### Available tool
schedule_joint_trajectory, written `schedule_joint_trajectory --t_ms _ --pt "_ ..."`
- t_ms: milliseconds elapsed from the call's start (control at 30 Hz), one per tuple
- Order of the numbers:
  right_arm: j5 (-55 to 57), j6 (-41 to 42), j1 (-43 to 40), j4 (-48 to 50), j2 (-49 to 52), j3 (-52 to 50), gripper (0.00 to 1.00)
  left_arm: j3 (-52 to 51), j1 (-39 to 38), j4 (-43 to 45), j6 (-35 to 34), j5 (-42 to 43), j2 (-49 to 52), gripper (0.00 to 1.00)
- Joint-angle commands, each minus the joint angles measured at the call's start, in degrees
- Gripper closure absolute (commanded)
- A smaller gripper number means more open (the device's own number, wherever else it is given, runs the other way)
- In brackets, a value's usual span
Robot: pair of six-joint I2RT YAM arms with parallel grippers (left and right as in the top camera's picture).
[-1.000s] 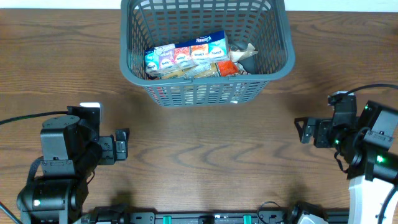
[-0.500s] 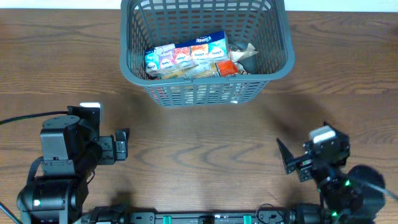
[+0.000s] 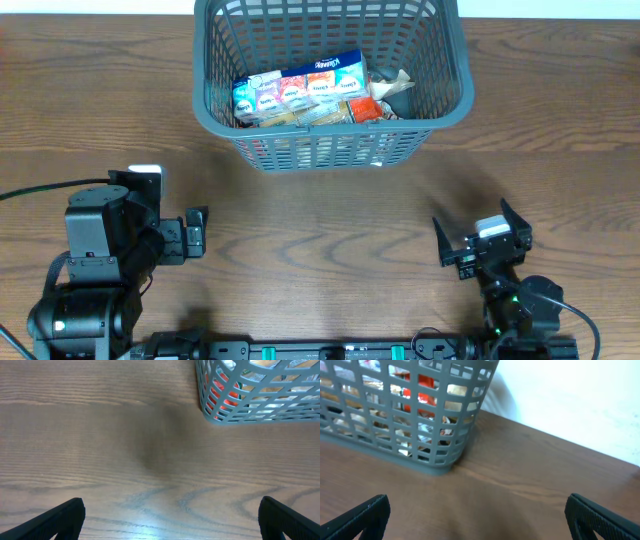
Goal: Pack container
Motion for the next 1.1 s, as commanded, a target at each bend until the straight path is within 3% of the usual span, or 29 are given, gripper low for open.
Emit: schedule_joint_trajectory --t_ms 0,233,533,1067 --pt "0.1 1.3 1.0 4.0 -0.7 -3.5 0.01 -0.3 0.2 -0.1 -0.7 -0.4 0.1 0.01" --pt "1.7 1.3 1.9 16.6 -0.7 -8.5 0.01 -0.3 0.2 -0.1 -0.7 -0.4 0.1 0.01" --pt "9.8 6.7 4.2 14.9 -0.7 -8.4 0.01 -0.3 0.2 -0.1 -0.7 -0.4 0.1 0.02" --pt "9.2 7.3 4.3 14.9 -0.7 -8.4 0.01 -0.3 0.2 -0.1 -0.7 -0.4 0.1 0.01"
